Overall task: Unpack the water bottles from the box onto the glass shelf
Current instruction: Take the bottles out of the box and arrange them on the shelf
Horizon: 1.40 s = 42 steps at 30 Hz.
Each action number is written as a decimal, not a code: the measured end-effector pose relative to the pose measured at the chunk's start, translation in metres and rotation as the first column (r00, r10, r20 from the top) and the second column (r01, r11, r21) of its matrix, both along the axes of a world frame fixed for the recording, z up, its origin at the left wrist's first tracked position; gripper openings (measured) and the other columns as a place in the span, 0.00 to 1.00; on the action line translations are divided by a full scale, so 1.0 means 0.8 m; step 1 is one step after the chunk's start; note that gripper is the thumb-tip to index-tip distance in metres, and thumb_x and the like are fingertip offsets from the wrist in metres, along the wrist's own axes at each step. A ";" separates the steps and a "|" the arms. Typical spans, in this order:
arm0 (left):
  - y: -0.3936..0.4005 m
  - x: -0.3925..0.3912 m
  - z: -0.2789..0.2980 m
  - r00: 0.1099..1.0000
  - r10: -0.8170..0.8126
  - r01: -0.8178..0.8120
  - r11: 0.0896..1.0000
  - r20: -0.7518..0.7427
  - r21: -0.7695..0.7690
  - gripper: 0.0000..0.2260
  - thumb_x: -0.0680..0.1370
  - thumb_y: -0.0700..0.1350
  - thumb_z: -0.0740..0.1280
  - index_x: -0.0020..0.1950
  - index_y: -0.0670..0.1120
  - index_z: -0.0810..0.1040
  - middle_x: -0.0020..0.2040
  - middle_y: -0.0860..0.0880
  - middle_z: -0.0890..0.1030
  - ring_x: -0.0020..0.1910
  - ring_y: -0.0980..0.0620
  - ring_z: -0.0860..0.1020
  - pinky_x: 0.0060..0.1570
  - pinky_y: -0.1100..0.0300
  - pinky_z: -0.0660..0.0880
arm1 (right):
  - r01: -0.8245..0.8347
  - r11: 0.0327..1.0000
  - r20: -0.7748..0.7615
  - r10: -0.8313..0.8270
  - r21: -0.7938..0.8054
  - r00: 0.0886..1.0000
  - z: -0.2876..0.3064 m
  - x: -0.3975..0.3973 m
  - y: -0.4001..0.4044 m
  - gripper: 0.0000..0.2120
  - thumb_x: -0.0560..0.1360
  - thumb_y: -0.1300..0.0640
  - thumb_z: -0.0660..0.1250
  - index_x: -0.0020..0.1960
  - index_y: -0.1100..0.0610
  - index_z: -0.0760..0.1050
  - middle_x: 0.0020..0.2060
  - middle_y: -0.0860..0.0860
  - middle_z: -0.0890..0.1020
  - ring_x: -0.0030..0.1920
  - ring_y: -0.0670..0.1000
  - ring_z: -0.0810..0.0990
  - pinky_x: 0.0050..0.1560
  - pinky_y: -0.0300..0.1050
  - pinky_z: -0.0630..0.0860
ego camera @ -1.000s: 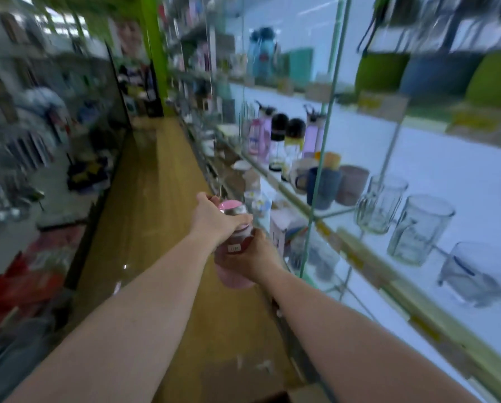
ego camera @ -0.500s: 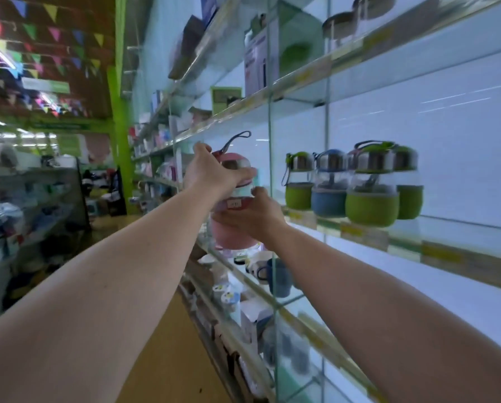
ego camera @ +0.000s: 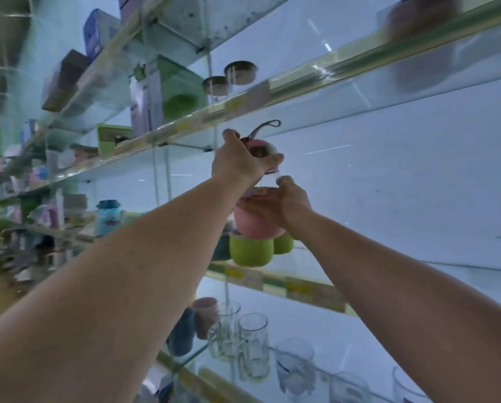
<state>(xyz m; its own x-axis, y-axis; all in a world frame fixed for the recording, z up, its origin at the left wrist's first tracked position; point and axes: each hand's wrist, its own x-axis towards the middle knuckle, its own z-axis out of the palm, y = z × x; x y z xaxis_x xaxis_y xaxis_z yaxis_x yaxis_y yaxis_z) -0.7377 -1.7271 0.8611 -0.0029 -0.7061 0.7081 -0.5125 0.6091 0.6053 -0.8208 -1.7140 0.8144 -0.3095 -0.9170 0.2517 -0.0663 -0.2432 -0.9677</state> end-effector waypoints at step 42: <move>-0.107 -0.145 -0.074 0.987 -0.100 0.071 0.973 0.124 0.219 0.39 0.72 0.52 0.73 0.74 0.44 0.55 0.67 0.43 0.71 0.65 0.43 0.70 0.61 0.55 0.68 | 0.303 0.936 -0.598 -0.142 0.177 0.789 -0.057 -0.149 -0.088 0.30 0.76 0.47 0.63 0.70 0.63 0.58 0.65 0.60 0.69 0.66 0.60 0.69 0.62 0.50 0.68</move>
<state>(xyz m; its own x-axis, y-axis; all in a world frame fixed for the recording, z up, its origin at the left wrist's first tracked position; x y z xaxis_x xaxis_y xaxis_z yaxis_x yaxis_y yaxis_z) -0.8533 -1.8130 0.8020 -0.1541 -0.8336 0.5304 -0.5491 0.5186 0.6554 -0.9400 -1.7844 0.7688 -0.3874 -0.8953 0.2198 -0.6434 0.0918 -0.7600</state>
